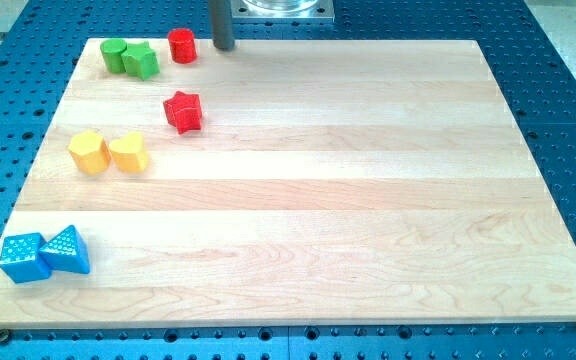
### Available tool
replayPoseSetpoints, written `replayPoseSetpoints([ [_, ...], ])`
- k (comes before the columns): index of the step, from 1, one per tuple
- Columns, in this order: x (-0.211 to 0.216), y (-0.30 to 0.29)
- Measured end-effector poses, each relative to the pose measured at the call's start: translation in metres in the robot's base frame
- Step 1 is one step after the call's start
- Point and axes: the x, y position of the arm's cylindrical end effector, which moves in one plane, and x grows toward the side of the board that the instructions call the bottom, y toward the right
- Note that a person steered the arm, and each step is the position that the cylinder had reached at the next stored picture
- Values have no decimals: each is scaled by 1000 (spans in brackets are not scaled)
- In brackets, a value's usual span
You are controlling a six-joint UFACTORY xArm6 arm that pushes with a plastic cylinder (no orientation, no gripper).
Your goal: Place the red blocks close to each other
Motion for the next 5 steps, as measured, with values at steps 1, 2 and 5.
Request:
replayPoseSetpoints([
  [1, 0, -61],
  [2, 40, -73],
  [5, 79, -10],
])
